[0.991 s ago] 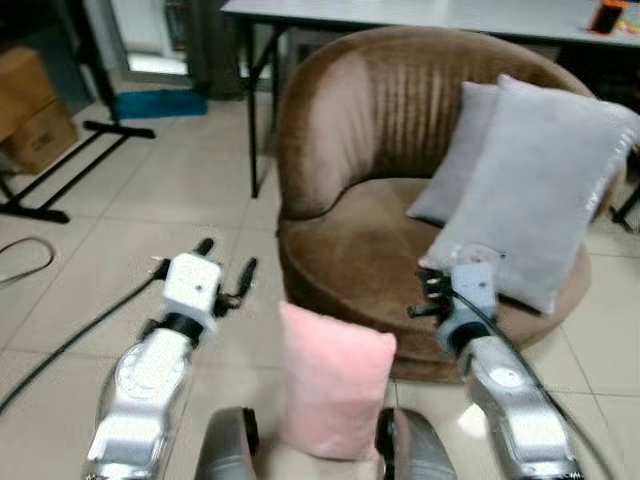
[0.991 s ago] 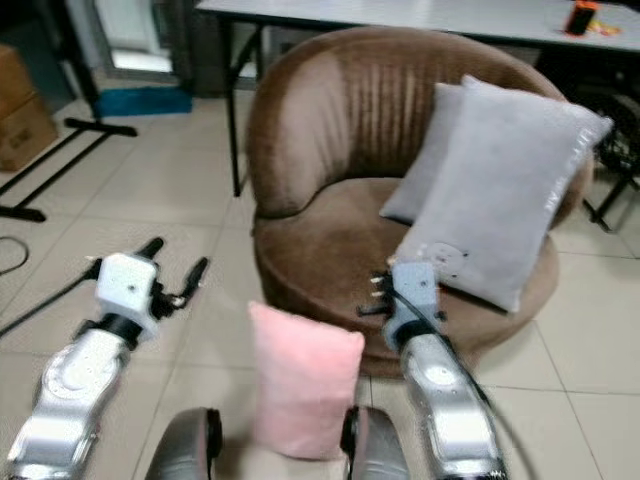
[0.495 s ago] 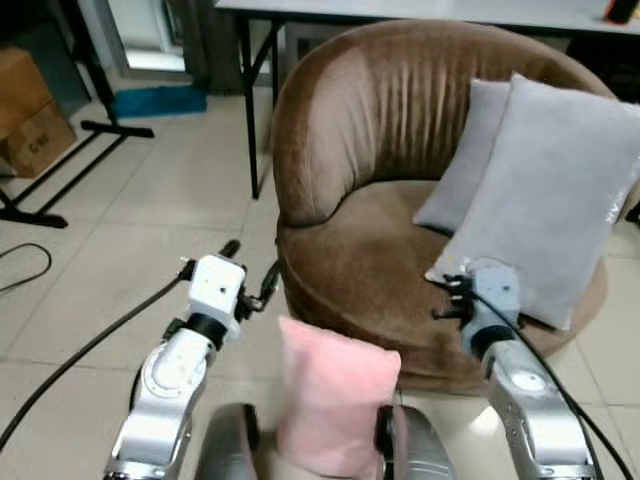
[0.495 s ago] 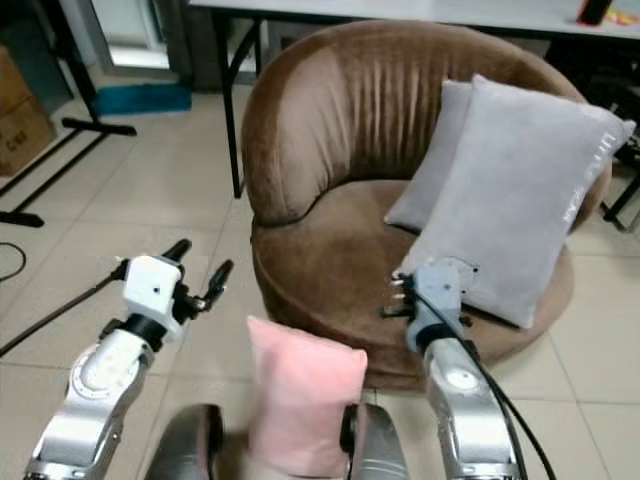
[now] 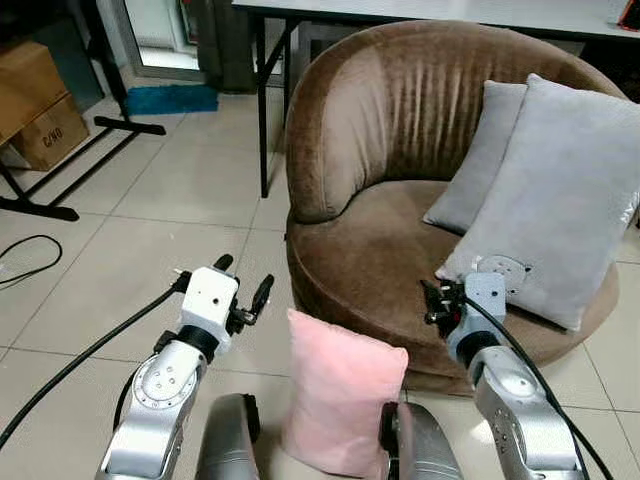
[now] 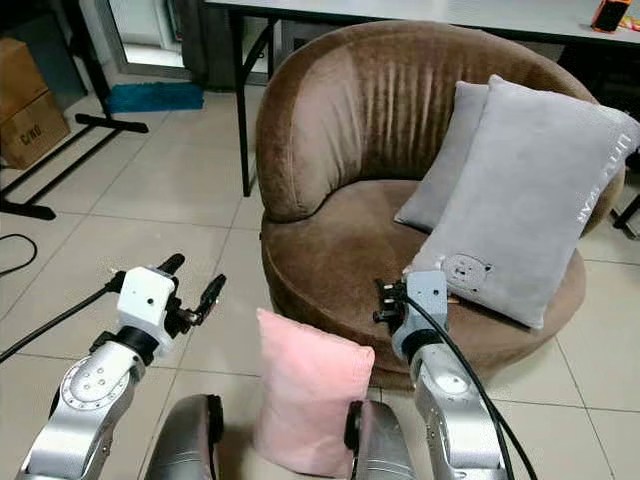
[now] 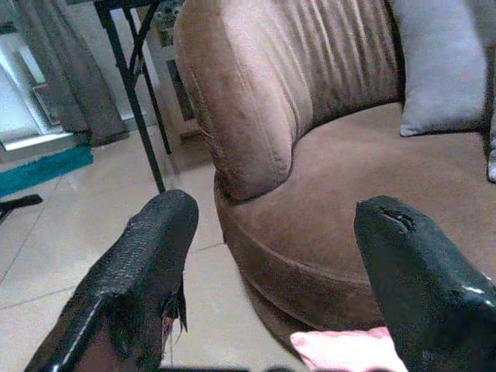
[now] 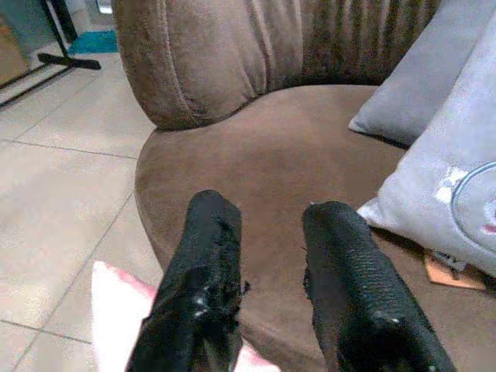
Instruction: Move the pillow to the sofa from floor
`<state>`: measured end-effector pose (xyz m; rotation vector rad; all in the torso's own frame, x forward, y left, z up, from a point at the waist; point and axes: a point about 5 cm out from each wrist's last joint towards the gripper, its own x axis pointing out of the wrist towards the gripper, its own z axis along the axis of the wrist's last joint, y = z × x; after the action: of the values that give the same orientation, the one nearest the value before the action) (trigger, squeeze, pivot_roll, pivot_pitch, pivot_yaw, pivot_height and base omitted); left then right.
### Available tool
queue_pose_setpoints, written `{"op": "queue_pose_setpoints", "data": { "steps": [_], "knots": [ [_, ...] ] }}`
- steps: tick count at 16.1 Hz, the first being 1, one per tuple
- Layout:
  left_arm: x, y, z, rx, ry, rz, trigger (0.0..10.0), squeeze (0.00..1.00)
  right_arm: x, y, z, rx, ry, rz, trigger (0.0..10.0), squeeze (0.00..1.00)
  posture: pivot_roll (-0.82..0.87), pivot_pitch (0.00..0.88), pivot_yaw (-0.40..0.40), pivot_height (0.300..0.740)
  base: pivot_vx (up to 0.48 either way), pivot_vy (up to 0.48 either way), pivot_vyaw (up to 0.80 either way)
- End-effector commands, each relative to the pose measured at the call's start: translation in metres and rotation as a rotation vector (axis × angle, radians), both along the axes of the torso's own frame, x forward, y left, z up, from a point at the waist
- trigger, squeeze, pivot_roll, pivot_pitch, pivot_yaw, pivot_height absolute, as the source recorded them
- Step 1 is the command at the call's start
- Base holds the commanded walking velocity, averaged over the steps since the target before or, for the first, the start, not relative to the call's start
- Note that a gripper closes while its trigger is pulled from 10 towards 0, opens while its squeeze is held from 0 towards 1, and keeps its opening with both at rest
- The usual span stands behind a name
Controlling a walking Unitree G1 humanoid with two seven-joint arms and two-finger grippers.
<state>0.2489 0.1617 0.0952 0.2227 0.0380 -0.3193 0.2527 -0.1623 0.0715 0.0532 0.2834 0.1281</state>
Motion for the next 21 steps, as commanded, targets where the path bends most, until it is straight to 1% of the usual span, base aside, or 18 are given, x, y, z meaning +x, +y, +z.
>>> {"op": "queue_pose_setpoints", "data": {
  "steps": [1, 9, 12, 13, 14, 15, 16, 18, 19, 21],
  "knots": [
    [-0.001, -0.001, 0.002, 0.012, -0.002, -0.01, 10.0, 0.0, -0.001, -0.002, 0.003, 0.01, -0.01, 0.003, 10.0, 1.0, 0.01, 0.0, -0.016, 0.555, 0.0, 0.0, 0.0],
    [-0.003, -0.001, 0.002, 0.016, 0.001, -0.013, 10.0, 0.0, 0.002, 0.003, 0.002, 0.003, 0.008, 0.064, 10.0, 1.0, 0.02, 0.0, -0.024, 0.48, 0.0, 0.0, 0.0],
    [-0.003, -0.002, 0.002, 0.015, 0.004, -0.014, 10.0, 0.0, 0.002, 0.004, 0.002, -0.004, 0.015, 0.077, 10.0, 1.0, 0.02, 0.0, -0.025, 0.47, 0.0, 0.0, 0.0],
    [-0.003, -0.001, 0.002, 0.015, 0.008, -0.021, 10.0, 0.0, 0.005, 0.008, 0.0, -0.02, 0.037, 0.122, 10.0, 1.0, 0.02, 0.0, -0.028, 0.47, 0.0, 0.0, 0.0],
    [0.004, 0.007, 0.009, -0.029, -0.015, 0.026, 10.0, 0.0, 0.008, 0.008, 0.0, -0.024, 0.042, 0.133, 10.0, 1.0, 0.03, 0.0, -0.036, 0.47, 0.0, 0.0, 0.0],
    [0.009, 0.011, 0.013, -0.051, -0.029, 0.052, 10.0, 0.0, 0.009, 0.008, 0.0, -0.025, 0.041, 0.133, 10.0, 1.0, 0.03, 0.0, -0.035, 0.47, 0.0, 0.0, 0.0],
    [0.018, 0.022, 0.02, -0.079, -0.051, 0.096, 10.0, 0.0, 0.01, 0.009, 0.0, -0.028, 0.038, 0.137, 10.0, 1.0, 0.03, 0.0, -0.037, 0.47, 0.0, 0.0, 0.0],
    [0.034, 0.041, 0.035, -0.025, -0.097, 0.102, 10.0, 0.0, 0.014, 0.011, 0.002, -0.031, 0.031, 0.149, 10.0, 1.0, 0.03, 0.0, -0.029, 0.47, 0.0, 0.0, 0.0],
    [0.04, 0.045, 0.039, -0.009, -0.103, 0.09, 10.0, 0.0, 0.017, 0.012, 0.001, -0.038, 0.03, 0.161, 10.0, 1.0, 0.03, 0.0, -0.026, 0.47, 0.0, 0.0, 0.0],
    [0.046, 0.04, 0.041, 0.014, -0.096, 0.029, 10.0, 0.0, 0.021, 0.012, -0.002, -0.056, 0.04, 0.169, 10.0, 1.0, 0.03, 0.0, -0.011, 0.47, 0.0, 0.0, 0.0]
  ]
}}
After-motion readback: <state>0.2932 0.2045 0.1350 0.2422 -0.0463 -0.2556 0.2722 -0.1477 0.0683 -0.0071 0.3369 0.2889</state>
